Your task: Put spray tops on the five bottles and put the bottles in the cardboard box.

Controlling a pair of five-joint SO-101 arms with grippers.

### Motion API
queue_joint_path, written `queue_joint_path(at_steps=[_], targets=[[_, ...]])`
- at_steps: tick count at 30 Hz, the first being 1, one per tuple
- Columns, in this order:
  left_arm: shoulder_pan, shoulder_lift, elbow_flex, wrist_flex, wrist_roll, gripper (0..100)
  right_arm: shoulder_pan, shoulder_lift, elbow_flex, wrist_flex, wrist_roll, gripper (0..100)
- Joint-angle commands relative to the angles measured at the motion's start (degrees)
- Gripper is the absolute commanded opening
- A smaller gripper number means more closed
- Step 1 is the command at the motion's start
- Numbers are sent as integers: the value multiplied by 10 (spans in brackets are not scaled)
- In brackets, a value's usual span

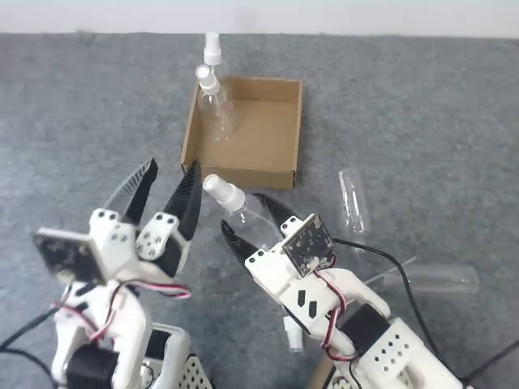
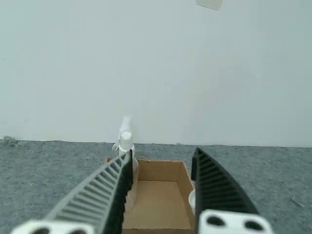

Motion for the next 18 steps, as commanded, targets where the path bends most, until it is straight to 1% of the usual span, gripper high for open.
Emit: queue_joint_path(at_steps=[1, 3, 8, 18], targets=[[-4, -54, -1, 18, -5, 185, 8, -15, -14, -29, 2, 102], [-4, -77, 21, 20, -5, 186, 15, -15, -14, -41, -24, 102], [-4, -65, 58, 17, -5, 189, 54, -9, -26, -57, -84, 102], [2, -69, 94, 20, -5, 190, 97, -8, -57, -58, -153, 105]])
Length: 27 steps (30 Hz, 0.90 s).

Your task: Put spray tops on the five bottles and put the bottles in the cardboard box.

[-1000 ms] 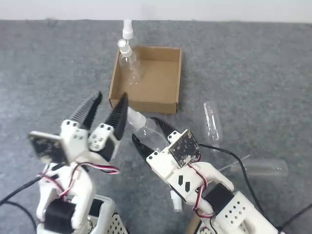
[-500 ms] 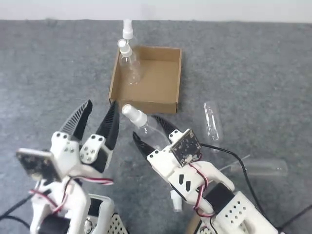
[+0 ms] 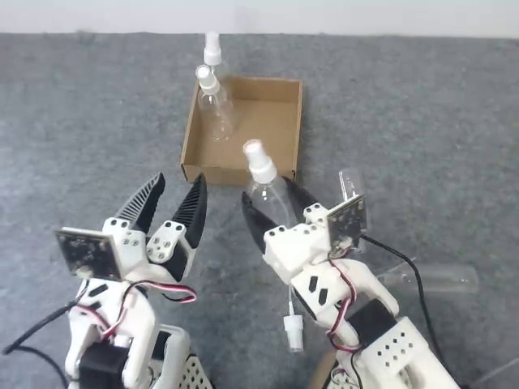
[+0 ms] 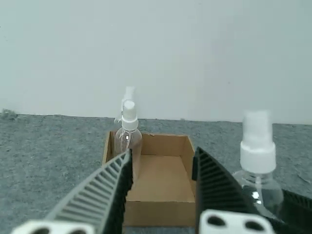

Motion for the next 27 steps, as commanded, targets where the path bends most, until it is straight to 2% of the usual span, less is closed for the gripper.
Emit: queue_joint_path(at_steps=[1, 5, 12, 16, 22, 27], targets=[[4, -10, 1, 2, -5, 197, 21, -8, -60, -17, -20, 105], [4, -10, 2, 13, -4, 238, 32, -7, -71, -14, -18, 105], [21, -10, 21, 14, -4, 240, 56, 8, -111, -10, -6, 101], [56, -10, 26, 18, -4, 242, 56, 98, -160, -10, -1, 101], [62, -10, 33, 18, -5, 244, 75, 236, -242, -16, -5, 101], [63, -9, 40, 19, -3, 285, 78, 280, -282, -12, -52, 101]])
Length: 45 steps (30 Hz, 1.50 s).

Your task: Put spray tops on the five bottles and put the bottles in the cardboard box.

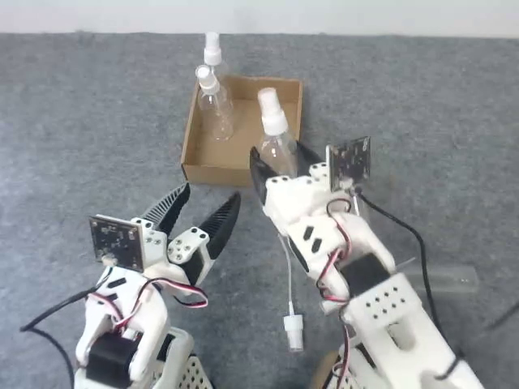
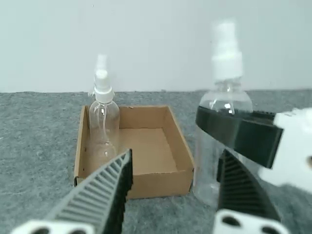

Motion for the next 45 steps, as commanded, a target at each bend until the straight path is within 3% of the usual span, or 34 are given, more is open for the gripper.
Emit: queue_joint_path(at_steps=[1, 8, 15, 33, 45], targets=[[3, -9, 2, 1, -2, 290, 9, 11, -65, -10, -16, 101], [69, -9, 11, 17, -5, 290, 6, 13, -82, -14, -24, 101], [82, -8, 42, -12, -30, 290, 3, 12, -91, -9, -60, 101], [76, -7, 86, -73, -40, 287, -51, -95, -99, 102, -59, 101], [28, -7, 106, -117, -39, 287, -52, -127, -98, 145, -49, 101]])
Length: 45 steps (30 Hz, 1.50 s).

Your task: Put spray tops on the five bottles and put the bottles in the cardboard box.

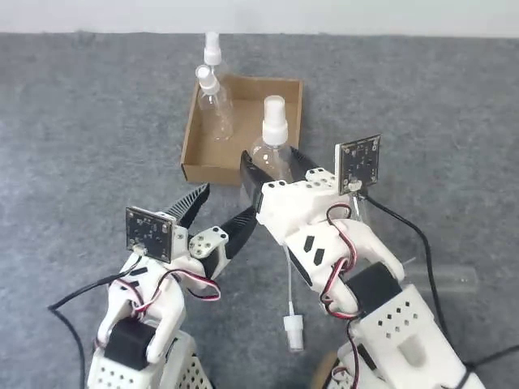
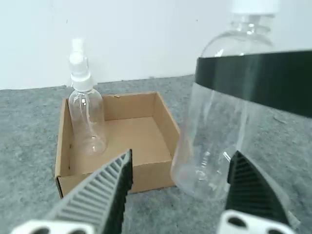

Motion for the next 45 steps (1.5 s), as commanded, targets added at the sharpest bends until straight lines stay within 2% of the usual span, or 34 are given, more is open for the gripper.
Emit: queue_joint_path(at_steps=[1, 8, 17, 24, 28, 31, 37, 45], targets=[[-7, -7, -3, -21, -4, 287, -11, -57, -44, 22, 11, 101], [-8, -7, -3, -21, -3, 286, -35, -91, -41, 61, 30, 101], [-9, -8, -11, -18, -6, 286, -29, -91, -29, 64, 38, 101], [-62, -9, -53, 7, -7, 286, -4, -91, 1, 63, 56, 101], [-108, -9, -55, 24, -45, 286, 20, -91, 12, 64, 57, 101], [-151, -9, -53, 27, -44, 286, 32, -91, 20, 63, 58, 101], [-249, -9, -51, 60, -26, 286, 47, -91, 33, 63, 60, 101], [-385, -11, -3, 61, 42, 286, 47, -91, 30, 67, 63, 100]])
